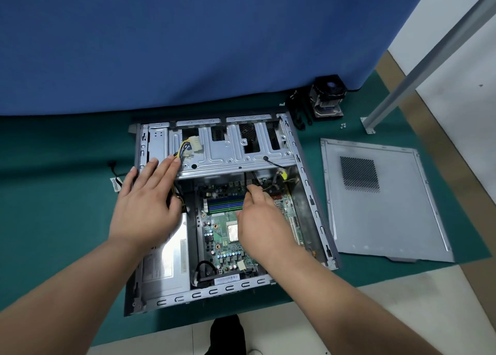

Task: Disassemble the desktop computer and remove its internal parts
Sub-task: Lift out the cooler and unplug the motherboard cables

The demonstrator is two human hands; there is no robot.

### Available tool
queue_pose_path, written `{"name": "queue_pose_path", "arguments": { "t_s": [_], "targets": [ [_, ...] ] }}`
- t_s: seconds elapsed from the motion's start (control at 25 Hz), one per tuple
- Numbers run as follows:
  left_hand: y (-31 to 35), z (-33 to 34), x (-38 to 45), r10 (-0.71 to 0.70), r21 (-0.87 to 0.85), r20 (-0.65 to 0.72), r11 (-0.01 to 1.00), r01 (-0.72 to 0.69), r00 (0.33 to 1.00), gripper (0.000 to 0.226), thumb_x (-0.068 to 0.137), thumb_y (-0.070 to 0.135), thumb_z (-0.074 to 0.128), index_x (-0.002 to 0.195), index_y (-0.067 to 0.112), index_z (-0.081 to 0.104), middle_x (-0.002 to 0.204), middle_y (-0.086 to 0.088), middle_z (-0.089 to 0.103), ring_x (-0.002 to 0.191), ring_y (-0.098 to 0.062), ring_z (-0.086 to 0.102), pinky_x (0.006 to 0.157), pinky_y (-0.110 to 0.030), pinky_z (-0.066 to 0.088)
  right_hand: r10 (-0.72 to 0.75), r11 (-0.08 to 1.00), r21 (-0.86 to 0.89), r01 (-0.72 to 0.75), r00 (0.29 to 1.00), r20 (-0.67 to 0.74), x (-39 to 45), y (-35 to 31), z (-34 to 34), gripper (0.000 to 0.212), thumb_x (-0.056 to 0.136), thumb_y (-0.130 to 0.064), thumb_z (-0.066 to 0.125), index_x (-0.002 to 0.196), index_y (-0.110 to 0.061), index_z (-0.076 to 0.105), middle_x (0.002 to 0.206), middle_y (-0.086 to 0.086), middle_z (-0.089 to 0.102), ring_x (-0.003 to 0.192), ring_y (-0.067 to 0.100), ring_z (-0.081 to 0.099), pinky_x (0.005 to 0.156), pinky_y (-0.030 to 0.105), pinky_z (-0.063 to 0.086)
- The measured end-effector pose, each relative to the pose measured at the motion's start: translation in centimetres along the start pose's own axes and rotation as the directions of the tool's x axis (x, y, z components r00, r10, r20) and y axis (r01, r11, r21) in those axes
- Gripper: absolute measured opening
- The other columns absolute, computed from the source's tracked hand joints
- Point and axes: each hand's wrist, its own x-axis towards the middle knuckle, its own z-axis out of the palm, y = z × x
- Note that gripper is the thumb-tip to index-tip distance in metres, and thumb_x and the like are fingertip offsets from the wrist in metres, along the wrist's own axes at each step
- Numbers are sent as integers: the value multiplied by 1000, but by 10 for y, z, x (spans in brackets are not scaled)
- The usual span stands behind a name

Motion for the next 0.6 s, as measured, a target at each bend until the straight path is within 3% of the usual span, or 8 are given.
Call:
{"name": "queue_pose_path", "arguments": {
  "t_s": [0.2, 0.28, 0.4, 0.52, 0.6],
  "targets": [
    [2, -4, -3, -7, -12, 22, 1000, 8, 1000, 73, 93, 39, 33, 164, 31, 18, 168, 10, 24, 157, -15, 18, 128, -45, 8, -38, 999, -1, 38, 999, -23, 1, -6, -12, 52, 107, -18, 39, 154, 5, 34, 169, 12, 14, 156, 28, 15, 128, 37, 15],
    [4, -10, -3, -1, -35, 41, 999, 3, 999, 71, 95, 40, 32, 164, 31, 17, 168, 11, 22, 157, -15, 17, 128, -46, 8, -68, 998, -20, 67, 997, -41, 8, -4, -20, 48, 107, -18, 37, 150, 2, 42, 167, 12, 23, 154, 28, 21, 128, 36, 15],
    [3, -16, -3, 17, -136, 80, 991, -6, 997, 67, 98, 47, 34, 163, 35, 20, 168, 16, 20, 157, -11, 13, 129, -41, 2, -97, 995, -29, 94, 989, -108, 20, 0, -34, 43, 108, -27, 38, 132, -4, 64, 149, 9, 52, 140, 24, 44, 124, 36, 25],
    [2, -26, 4, -89, -402, 77, 909, 113, 993, 54, 98, 54, 39, 150, 42, 46, 162, 24, 31, 153, -1, 19, 124, -26, -3, -125, 991, -65, 116, 979, -160, 30, 8, -47, 40, 107, -31, 43, 112, -9, 75, 119, 3, 68, 114, 20, 57, 112, 37, 39],
    [13, -36, 17, -171, -464, -29, 875, 138, 985, 38, 98, 49, 49, 130, 39, 65, 149, 18, 50, 144, -7, 35, 115, -27, 10, -130, 989, -83, 118, 979, -156, 35, 10, -56, 40, 106, -34, 43, 108, -10, 75, 110, 0, 68, 106, 20, 58, 108, 37, 41]
  ]
}}
